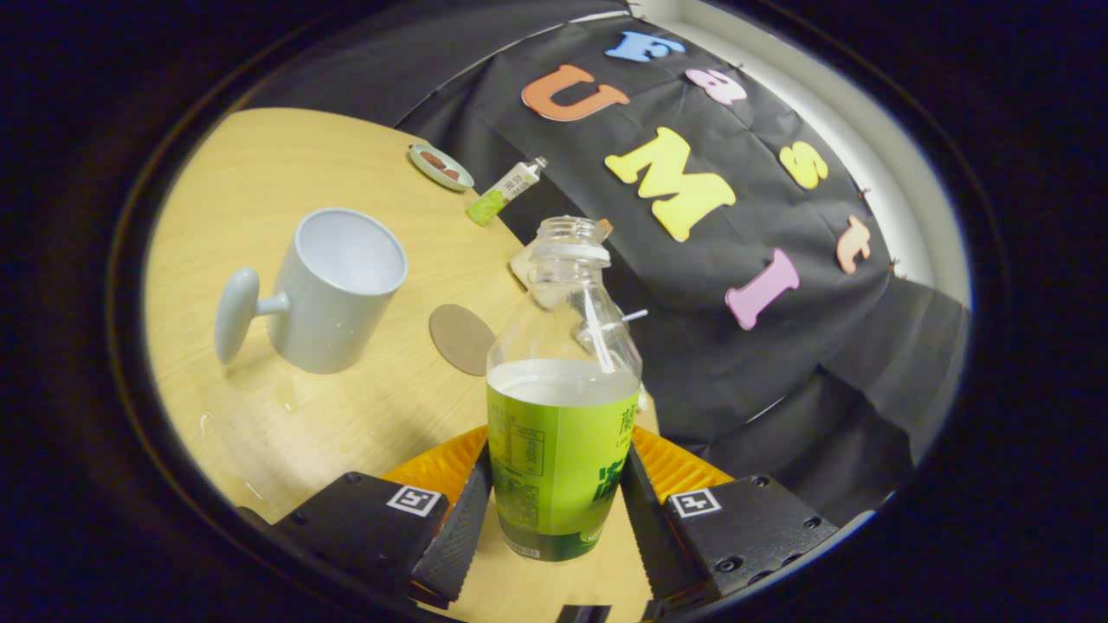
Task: Take the bottle from table, then pour the juice into the cup, finally place the bottle on the coaster
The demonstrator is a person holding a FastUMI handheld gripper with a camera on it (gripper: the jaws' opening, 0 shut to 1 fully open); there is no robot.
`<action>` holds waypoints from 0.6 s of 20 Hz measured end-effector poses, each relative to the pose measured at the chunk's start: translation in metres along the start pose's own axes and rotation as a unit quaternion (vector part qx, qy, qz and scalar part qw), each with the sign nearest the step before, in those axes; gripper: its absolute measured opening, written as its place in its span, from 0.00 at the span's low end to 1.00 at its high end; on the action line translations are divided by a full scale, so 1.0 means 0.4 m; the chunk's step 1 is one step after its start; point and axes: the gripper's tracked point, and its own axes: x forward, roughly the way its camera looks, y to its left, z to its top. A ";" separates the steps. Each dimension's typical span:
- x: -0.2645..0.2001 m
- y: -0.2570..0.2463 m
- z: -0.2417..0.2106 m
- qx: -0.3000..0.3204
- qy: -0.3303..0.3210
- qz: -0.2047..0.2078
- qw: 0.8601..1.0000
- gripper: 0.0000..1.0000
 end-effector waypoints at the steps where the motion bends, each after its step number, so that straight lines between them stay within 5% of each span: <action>1: -0.008 -0.009 0.012 -0.031 -0.008 -0.018 0.999 0.81; 12: -0.005 -0.068 0.106 -0.306 -0.020 -0.125 0.944 0.81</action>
